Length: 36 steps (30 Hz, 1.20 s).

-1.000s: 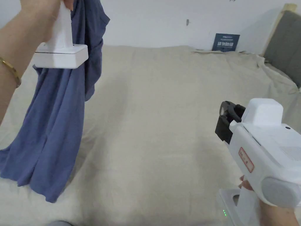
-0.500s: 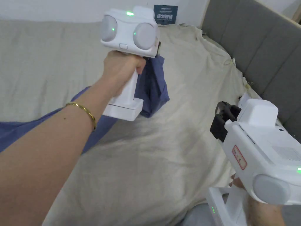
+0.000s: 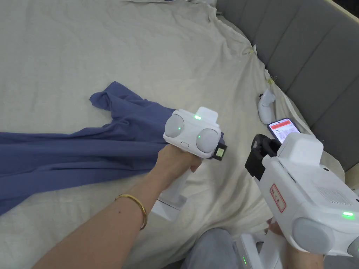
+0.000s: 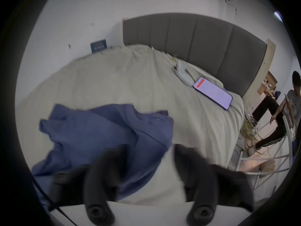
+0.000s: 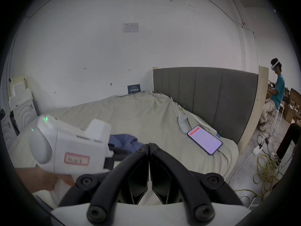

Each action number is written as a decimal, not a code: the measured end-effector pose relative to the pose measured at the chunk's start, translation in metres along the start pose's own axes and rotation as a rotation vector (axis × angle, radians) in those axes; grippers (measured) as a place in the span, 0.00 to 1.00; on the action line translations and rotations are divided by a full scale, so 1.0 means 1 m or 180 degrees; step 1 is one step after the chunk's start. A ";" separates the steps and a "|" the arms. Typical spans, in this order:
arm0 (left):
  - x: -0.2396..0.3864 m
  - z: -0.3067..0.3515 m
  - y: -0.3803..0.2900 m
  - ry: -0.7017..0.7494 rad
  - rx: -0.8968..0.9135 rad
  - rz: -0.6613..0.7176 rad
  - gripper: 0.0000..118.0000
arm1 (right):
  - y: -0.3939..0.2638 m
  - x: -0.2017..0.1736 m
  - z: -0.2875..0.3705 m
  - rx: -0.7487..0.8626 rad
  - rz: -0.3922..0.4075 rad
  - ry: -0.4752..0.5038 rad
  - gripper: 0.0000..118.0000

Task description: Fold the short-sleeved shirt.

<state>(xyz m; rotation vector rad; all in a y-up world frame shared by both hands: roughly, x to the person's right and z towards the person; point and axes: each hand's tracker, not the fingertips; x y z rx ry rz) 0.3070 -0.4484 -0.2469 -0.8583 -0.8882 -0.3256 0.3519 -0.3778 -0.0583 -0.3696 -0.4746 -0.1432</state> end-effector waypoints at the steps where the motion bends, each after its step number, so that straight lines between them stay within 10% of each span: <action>1: 0.000 -0.001 -0.002 -0.0013 -0.0020 -0.0007 0.71 | -0.001 0.000 0.000 -0.0008 0.0007 0.0004 0.00; 3: -0.002 0.004 -0.003 -0.0048 0.0040 -0.0031 0.85 | 0.000 -0.002 0.000 -0.0015 0.0032 0.0014 0.00; 14: -0.116 0.119 0.034 0.0440 0.1025 0.0630 0.94 | 0.024 -0.036 -0.007 0.0194 0.0158 0.0212 0.00; 31: -0.238 0.288 -0.106 0.2124 0.1972 0.1206 0.94 | 0.066 -0.138 -0.021 0.0599 0.0426 0.0812 0.00; 36: -0.231 0.302 -0.144 0.2330 0.2050 0.1126 0.75 | 0.055 -0.153 -0.012 0.0589 0.0426 0.0922 0.00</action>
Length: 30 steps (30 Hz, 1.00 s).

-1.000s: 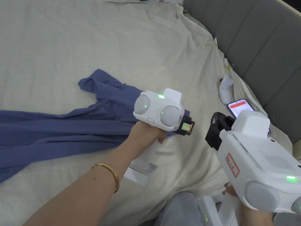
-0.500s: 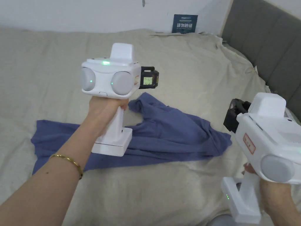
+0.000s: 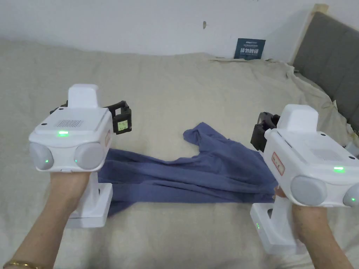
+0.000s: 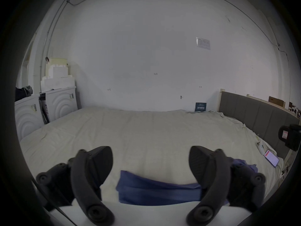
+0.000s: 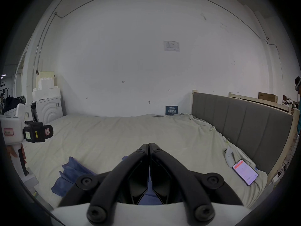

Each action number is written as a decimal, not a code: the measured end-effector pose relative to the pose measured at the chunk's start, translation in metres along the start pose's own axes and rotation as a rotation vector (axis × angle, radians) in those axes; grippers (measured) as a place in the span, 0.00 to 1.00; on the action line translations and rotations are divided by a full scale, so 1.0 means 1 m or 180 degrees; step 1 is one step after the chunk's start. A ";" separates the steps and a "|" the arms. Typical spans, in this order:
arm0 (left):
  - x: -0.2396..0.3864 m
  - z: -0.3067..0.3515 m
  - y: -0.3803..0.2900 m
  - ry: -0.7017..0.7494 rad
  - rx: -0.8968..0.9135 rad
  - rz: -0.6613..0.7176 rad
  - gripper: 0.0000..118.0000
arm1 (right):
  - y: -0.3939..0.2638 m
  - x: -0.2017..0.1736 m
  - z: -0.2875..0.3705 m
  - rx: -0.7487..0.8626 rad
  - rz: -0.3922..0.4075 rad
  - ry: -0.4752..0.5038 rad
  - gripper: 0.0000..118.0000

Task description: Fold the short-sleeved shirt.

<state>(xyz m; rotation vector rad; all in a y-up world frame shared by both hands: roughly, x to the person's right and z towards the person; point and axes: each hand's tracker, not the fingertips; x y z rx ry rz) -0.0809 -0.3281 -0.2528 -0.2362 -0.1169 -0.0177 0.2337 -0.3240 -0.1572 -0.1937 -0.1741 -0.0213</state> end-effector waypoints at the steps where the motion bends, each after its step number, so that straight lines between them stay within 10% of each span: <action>1: -0.001 0.005 -0.005 0.0036 0.0019 -0.0098 0.69 | -0.002 -0.002 0.002 -0.0009 -0.0006 0.0022 0.00; 5: -0.007 0.016 -0.022 0.0132 0.0022 -0.0204 0.26 | -0.011 -0.009 0.007 -0.0039 -0.0004 0.0068 0.00; 10: -0.011 0.025 -0.031 0.0169 0.0068 -0.0046 0.00 | -0.019 -0.013 0.013 -0.0061 -0.0007 0.0098 0.00; 30: -0.005 0.035 -0.039 0.0034 0.0022 0.0080 0.00 | -0.022 -0.002 0.006 -0.0236 0.0043 0.0042 0.03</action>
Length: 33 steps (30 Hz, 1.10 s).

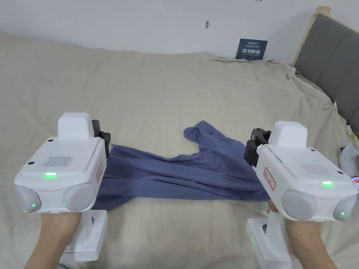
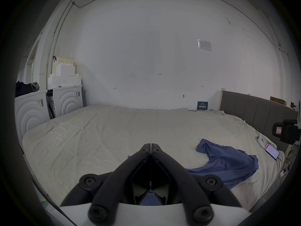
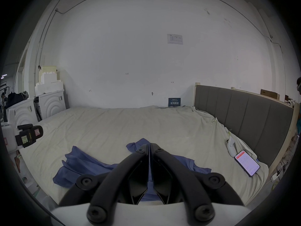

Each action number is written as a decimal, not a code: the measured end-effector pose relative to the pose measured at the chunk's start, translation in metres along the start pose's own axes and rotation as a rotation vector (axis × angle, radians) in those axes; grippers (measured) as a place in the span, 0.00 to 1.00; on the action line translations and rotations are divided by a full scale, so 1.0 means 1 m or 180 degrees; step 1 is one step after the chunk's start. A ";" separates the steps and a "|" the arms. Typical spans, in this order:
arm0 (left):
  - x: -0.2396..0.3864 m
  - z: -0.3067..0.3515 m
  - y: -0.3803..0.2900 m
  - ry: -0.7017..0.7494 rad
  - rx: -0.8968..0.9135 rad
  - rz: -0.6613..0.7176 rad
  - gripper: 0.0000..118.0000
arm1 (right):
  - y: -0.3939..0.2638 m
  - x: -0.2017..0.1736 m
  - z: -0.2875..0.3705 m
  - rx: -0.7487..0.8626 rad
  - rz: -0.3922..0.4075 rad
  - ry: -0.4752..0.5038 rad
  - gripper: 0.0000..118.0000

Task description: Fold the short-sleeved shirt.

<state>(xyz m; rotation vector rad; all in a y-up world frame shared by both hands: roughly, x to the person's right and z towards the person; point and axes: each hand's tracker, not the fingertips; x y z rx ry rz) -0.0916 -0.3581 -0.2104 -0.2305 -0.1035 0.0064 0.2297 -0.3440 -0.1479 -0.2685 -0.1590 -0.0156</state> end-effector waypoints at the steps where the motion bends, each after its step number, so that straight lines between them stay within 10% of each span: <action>1: 0.000 -0.001 0.001 -0.0008 -0.0006 0.0003 0.00 | 0.003 0.002 -0.005 -0.0045 0.0021 0.0004 0.08; 5: 0.000 -0.007 0.003 -0.0022 -0.0033 0.0000 0.00 | 0.023 0.010 -0.035 -0.0313 0.0169 0.0090 0.80; 6: -0.001 -0.009 0.002 -0.0019 -0.0041 0.0006 0.00 | 0.029 0.012 -0.045 -0.0421 0.0240 0.0148 0.84; 27: -0.007 -0.079 -0.001 0.0044 -0.0216 0.0117 0.00 | 0.015 0.033 -0.316 -0.2582 0.0443 -0.0116 0.86; 33: -0.010 -0.096 -0.013 0.0072 -0.0290 0.0141 0.00 | -0.013 0.056 -0.343 -0.2767 0.0210 -0.0173 0.67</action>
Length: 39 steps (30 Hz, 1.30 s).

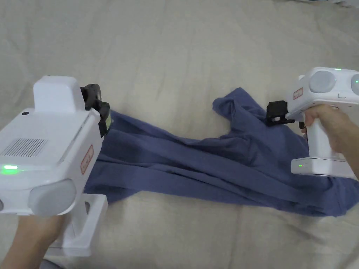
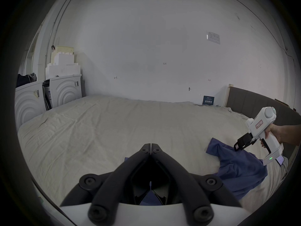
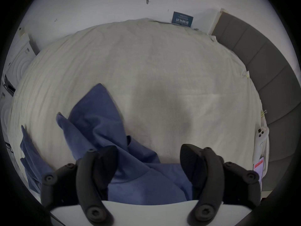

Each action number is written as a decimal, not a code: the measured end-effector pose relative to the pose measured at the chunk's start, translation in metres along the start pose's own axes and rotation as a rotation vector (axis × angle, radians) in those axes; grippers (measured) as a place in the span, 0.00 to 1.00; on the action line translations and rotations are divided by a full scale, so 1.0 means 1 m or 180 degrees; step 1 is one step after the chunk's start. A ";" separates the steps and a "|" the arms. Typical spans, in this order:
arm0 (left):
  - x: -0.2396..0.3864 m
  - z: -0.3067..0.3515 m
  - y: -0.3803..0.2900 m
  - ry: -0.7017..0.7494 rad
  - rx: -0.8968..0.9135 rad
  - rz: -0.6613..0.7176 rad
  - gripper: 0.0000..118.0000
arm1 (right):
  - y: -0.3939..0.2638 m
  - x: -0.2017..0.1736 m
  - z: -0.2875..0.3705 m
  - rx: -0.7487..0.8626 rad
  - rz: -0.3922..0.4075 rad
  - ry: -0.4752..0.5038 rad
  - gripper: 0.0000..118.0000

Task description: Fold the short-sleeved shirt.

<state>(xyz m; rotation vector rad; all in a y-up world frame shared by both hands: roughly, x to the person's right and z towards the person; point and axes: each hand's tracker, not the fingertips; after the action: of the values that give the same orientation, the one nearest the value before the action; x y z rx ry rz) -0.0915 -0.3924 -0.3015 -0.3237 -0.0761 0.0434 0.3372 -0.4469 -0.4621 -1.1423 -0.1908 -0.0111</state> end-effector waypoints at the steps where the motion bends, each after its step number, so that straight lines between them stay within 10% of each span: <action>1: -0.001 -0.002 -0.002 0.0001 -0.0014 -0.0006 0.00 | -0.001 0.001 -0.004 -0.0021 -0.0004 0.0025 0.65; 4: -0.002 -0.010 -0.008 0.0016 -0.0071 0.0015 0.00 | -0.004 0.001 -0.015 -0.0084 -0.0013 0.0086 0.56; 9: -0.005 -0.018 -0.014 0.0047 -0.0190 0.0079 0.00 | -0.003 -0.003 -0.017 -0.0118 -0.0078 0.0280 0.09; 12: -0.009 -0.022 -0.011 0.0055 -0.0248 0.0137 0.00 | -0.002 -0.007 -0.009 -0.0089 0.0018 0.0238 0.08; 24: -0.054 -0.081 0.061 -0.0058 -0.1010 0.0374 0.99 | -0.023 -0.002 0.061 0.0562 -0.0122 0.0294 0.08; 39: -0.060 -0.203 0.020 0.0228 -0.2385 -0.0540 0.91 | -0.023 0.003 0.080 0.0621 -0.0099 0.0316 0.08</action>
<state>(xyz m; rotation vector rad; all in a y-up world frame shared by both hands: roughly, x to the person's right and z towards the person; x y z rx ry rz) -0.1349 -0.4411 -0.5041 -1.0652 -0.0457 -0.1703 0.3264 -0.3837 -0.4085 -0.9417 -0.1184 -0.0751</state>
